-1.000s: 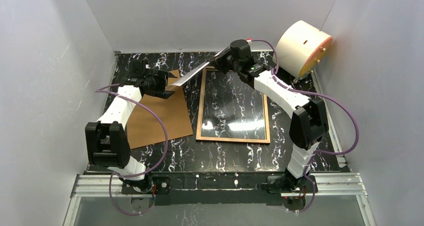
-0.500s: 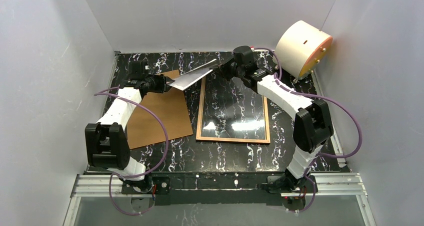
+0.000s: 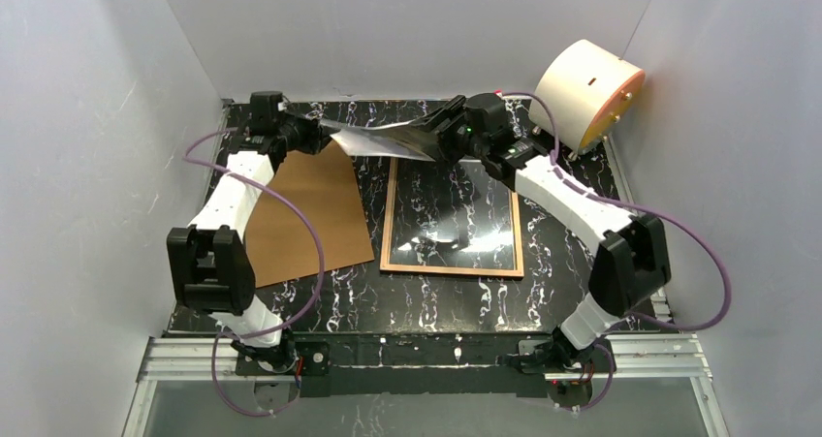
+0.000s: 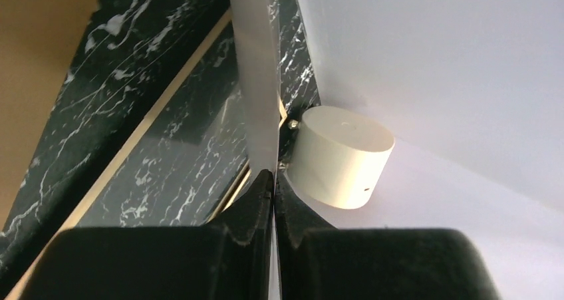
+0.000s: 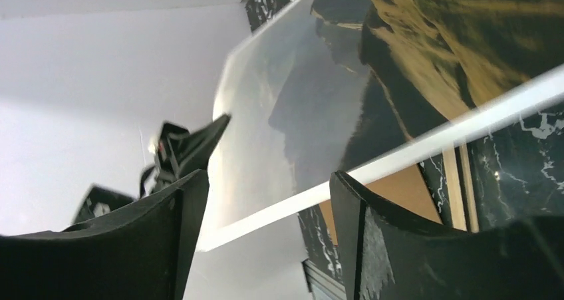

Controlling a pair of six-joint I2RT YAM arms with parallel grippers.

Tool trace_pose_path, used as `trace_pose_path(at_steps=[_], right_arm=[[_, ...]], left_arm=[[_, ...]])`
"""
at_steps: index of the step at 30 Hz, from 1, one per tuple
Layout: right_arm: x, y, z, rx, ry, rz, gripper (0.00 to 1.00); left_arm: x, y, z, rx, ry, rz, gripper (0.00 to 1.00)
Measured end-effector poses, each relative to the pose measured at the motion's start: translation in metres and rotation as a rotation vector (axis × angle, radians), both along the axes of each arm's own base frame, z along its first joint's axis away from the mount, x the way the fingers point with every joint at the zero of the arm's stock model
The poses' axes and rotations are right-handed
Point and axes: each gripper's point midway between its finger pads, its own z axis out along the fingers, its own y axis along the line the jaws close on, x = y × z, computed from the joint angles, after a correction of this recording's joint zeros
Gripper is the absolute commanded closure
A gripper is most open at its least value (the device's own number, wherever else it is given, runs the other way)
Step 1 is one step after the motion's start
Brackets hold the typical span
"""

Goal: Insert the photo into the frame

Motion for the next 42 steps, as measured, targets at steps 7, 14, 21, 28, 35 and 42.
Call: trace_pose_path(at_steps=[7,14,21,28,35,42], right_arm=[[-0.031,-0.020,0.051,-0.097,-0.312,0.123,0.17],[-0.048,-0.020,0.084,-0.268,-0.683,0.321,0.14],[-0.060,-0.007,0.069,-0.467,-0.936,0.542,0.12],[-0.115,0.032,0.051,-0.631,-1.220,0.727,0.11],[-0.117,0.046,0.013,-0.833,-1.288,0.635,0.12],[-0.071,0.038,0.009,-0.968,-1.260,0.416,0.13]], left_arm=[[0.023,-0.017,0.046,0.141,-0.180,-0.271,1.00],[0.014,-0.043,0.088,0.191,-0.429,-0.577,1.00],[0.006,-0.057,0.111,0.125,-0.525,-0.656,1.00],[0.007,-0.058,0.143,0.042,-0.494,-0.588,1.00],[0.007,-0.056,0.137,-0.049,-0.356,-0.498,1.00],[0.008,-0.050,0.124,-0.131,-0.230,-0.399,1.00]])
